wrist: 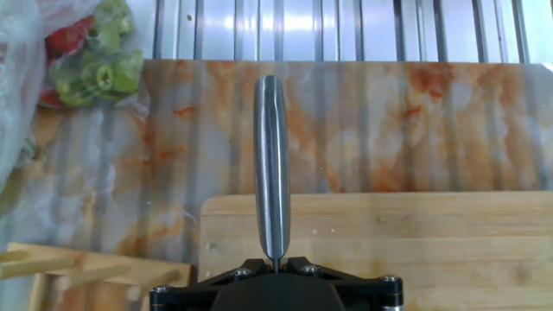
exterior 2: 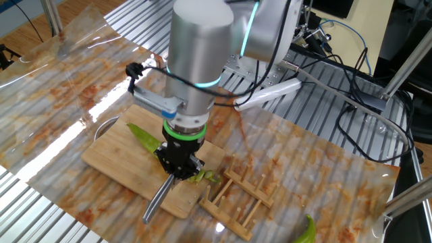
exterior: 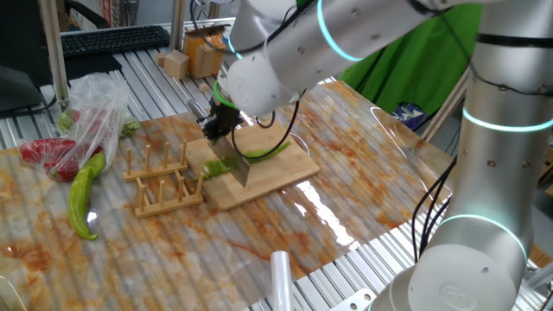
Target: Chop the chili peppers
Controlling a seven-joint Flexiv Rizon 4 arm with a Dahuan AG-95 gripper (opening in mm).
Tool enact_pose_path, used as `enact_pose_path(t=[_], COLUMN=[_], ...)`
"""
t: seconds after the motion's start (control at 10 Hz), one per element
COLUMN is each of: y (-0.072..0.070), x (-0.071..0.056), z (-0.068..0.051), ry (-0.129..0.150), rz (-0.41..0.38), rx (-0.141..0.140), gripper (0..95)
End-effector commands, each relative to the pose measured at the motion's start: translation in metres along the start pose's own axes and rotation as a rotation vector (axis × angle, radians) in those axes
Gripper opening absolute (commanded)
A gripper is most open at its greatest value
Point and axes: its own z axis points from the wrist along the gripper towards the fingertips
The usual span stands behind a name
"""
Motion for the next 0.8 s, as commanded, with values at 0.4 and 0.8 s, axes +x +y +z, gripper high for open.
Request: enact_pose_path(t=[0.4,0.8], y=[0.0001,0.0018], x=[0.0049,0.0027], z=[0.0142,0.0114], ry=[-0.028,-0.027], rz=[0.017,0.019], rx=[0.006,0.008], gripper=[0.0,0.0])
